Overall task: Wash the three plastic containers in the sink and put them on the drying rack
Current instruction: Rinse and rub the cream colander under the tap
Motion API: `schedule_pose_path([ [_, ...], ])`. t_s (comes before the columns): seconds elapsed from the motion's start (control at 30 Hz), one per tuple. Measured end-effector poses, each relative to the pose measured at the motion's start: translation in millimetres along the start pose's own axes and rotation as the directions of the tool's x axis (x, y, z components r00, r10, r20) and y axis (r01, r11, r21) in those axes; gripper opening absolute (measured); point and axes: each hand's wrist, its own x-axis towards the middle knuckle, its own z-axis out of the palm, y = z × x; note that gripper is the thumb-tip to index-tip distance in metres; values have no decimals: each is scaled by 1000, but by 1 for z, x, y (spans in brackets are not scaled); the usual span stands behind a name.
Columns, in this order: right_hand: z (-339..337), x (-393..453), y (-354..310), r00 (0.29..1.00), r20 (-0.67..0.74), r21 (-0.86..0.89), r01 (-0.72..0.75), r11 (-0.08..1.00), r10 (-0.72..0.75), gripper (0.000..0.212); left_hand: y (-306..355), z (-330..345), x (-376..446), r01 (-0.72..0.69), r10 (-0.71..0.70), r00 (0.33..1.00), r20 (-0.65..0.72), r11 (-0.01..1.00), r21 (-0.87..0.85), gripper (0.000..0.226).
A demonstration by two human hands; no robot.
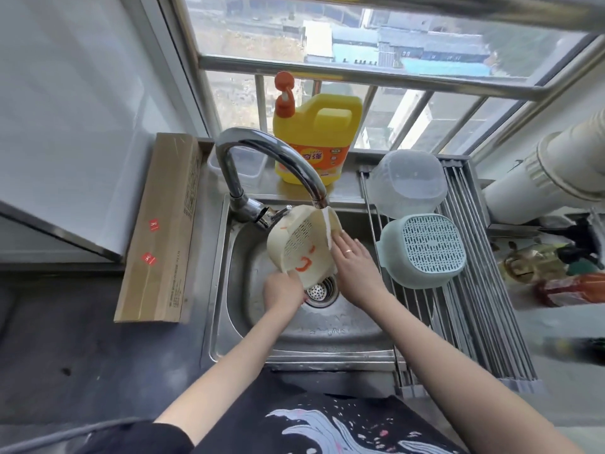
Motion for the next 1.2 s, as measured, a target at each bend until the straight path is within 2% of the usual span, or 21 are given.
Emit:
schedule_pose_path([
  [0.1,-4,3,-9,997,70,-281,8,960,13,72,-4,2,-1,-40,40,999,-27,999,16,19],
  [0.13,-2,2,-14,996,83,-317,-4,949,32,73,-5,4,0,-51,52,998,-36,998,29,17],
  [0.2,3,-1,-28,993,105,-225,-34,974,59,74,-8,11,5,-83,85,996,-40,995,61,29],
  [0.27,9,-4,-44,981,188,-25,-49,998,53,76,1,10,-3,-101,104,994,-25,990,100,42],
  [0.33,15,-11,-51,967,251,96,14,995,-38,80,1,7,-3,-108,113,993,-21,980,165,46],
  [0.37,16,-15,-47,959,263,92,81,992,-102,84,-2,5,0,-112,118,993,-22,977,179,48],
  [0.43,14,-18,-28,956,246,-47,179,983,-162,87,-9,0,5,-106,114,993,-38,978,179,49],
  [0.5,4,-16,-10,975,212,-229,109,967,-60,81,-16,-2,10,-106,119,991,-56,975,195,44],
  [0.57,-5,-9,-9,979,200,-297,20,955,42,79,-16,-2,8,-102,111,993,-48,980,172,44],
  [0.63,-4,-2,-27,983,183,-184,-1,983,35,81,-7,0,3,-91,94,995,-27,990,110,47],
  [0.7,4,1,-51,962,260,25,77,997,-80,80,2,2,-3,-77,78,997,-3,991,110,42],
  [0.73,7,0,-58,945,298,70,120,990,-135,80,4,2,-2,-69,72,997,-15,990,125,39],
  [0.8,5,-3,-55,957,267,-28,126,992,-114,78,3,0,-1,-69,74,997,-38,991,112,37],
  [0.87,0,-3,-40,976,216,-219,14,976,35,76,-4,-1,3,-99,105,993,-53,989,105,42],
  [0.93,-4,-1,-32,966,208,-332,-76,940,151,83,-14,2,12,-128,135,989,-52,983,132,49],
  [0.97,-1,0,-32,967,215,-312,-68,948,140,84,-10,2,8,-130,137,990,-42,980,148,51],
  [1.07,7,1,-46,947,307,20,90,996,-91,79,-3,5,0,-140,145,989,-10,968,208,48],
  [1.1,7,-2,-49,937,321,51,132,990,-141,80,-4,5,1,-135,143,990,-20,967,214,47],
  [1.13,6,-5,-47,945,296,-2,146,989,-139,81,-6,4,3,-134,144,989,-29,967,215,50],
  [1.2,1,-5,-35,978,210,-201,53,978,-10,84,-10,0,5,-134,147,989,-37,964,231,51],
])
